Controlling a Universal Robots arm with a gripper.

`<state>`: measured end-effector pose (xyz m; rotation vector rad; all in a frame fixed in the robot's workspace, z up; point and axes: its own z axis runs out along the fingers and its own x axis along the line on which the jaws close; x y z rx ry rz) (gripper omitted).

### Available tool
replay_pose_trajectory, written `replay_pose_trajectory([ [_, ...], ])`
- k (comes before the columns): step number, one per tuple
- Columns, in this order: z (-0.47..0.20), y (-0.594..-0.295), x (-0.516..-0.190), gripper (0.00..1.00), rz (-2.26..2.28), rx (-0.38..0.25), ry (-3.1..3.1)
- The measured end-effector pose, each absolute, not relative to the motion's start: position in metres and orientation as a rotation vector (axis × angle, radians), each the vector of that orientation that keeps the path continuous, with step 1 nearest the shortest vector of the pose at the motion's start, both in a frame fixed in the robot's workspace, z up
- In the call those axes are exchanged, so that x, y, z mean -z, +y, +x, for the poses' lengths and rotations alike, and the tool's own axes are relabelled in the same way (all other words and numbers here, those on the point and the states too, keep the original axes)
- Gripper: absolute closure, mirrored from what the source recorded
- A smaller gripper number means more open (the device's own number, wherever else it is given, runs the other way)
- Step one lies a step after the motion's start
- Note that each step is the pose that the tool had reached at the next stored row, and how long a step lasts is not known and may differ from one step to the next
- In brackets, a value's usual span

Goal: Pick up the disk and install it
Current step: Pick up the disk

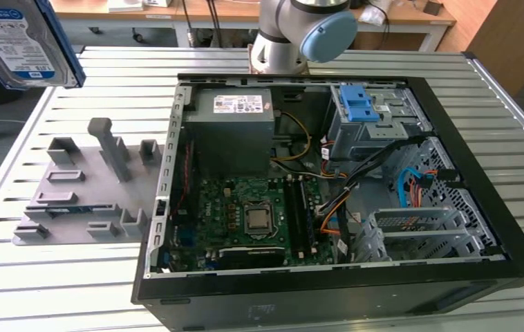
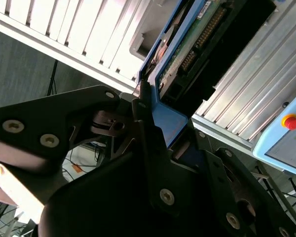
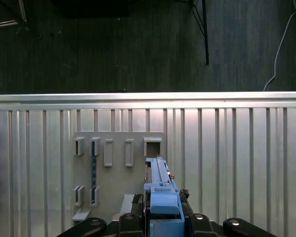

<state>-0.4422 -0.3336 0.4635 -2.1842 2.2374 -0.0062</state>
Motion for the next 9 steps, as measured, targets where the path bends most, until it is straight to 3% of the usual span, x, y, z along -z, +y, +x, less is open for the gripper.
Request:
replay_pose_trajectory([
  [9,-0.442,-0.350,-0.464,0.63,-2.184,0.006,2.237],
])
